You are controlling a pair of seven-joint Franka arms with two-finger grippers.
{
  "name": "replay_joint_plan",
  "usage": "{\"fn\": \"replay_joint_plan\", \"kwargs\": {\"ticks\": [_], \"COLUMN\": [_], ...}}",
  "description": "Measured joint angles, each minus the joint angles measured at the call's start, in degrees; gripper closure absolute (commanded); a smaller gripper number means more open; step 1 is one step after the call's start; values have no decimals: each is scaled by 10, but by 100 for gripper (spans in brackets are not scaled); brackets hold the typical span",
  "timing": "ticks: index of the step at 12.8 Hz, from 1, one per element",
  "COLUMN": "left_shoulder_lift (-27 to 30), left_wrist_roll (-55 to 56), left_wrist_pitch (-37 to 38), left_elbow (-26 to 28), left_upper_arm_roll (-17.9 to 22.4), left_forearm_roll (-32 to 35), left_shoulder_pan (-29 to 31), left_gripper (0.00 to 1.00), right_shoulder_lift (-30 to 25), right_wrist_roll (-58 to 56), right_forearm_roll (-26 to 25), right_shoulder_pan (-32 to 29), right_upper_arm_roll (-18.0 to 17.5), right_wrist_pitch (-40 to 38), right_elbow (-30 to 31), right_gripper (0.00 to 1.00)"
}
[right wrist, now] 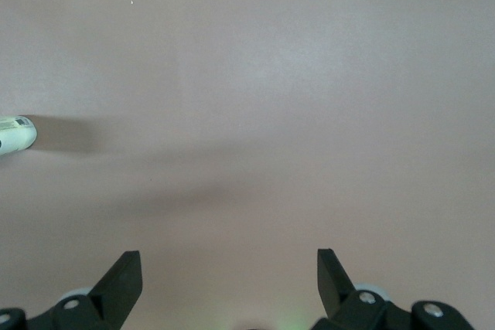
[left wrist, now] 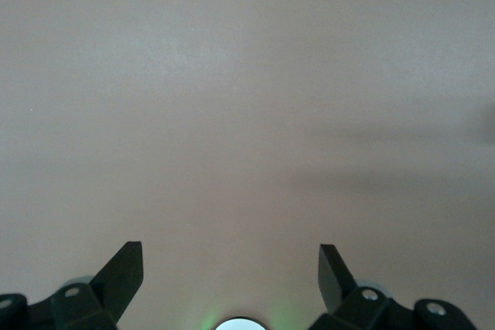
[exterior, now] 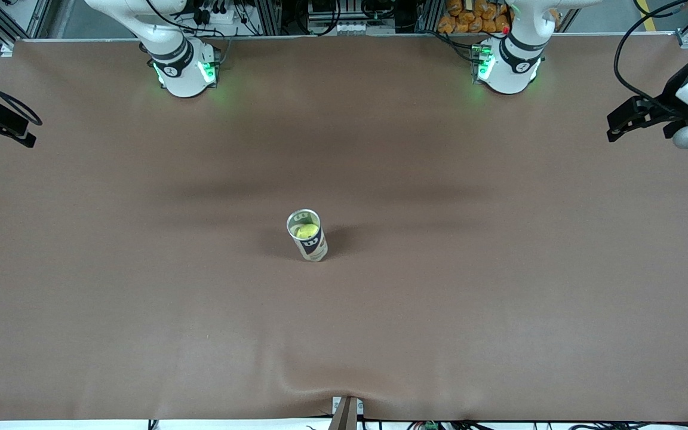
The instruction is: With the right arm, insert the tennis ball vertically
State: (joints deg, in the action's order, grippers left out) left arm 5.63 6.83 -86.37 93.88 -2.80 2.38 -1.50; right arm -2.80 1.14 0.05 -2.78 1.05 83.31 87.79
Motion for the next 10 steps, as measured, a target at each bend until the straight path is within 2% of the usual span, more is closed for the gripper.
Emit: {"fn": "replay_joint_plan", "kwargs": {"ticks": [3,10], "left_shoulder_lift": [3,5], "left_wrist_roll": [11,13], "left_wrist_pitch": [10,13], "left_elbow": [0,-11], "left_upper_arm_roll": [19,22], "left_forearm_roll": [-5,-27], "left_shoulder_pan": [-15,-17], "left_gripper": [0,0], "right_shoulder_lift": [0,0], "right_wrist_roll": [-1,-3], "right_forearm_roll": [0,3], "right_shoulder_pan": [0,3], "right_upper_arm_roll": [0,-6], "right_wrist_pitch": [-3,-20], "right_elbow": [-2,-2], "right_gripper": [0,0]}}
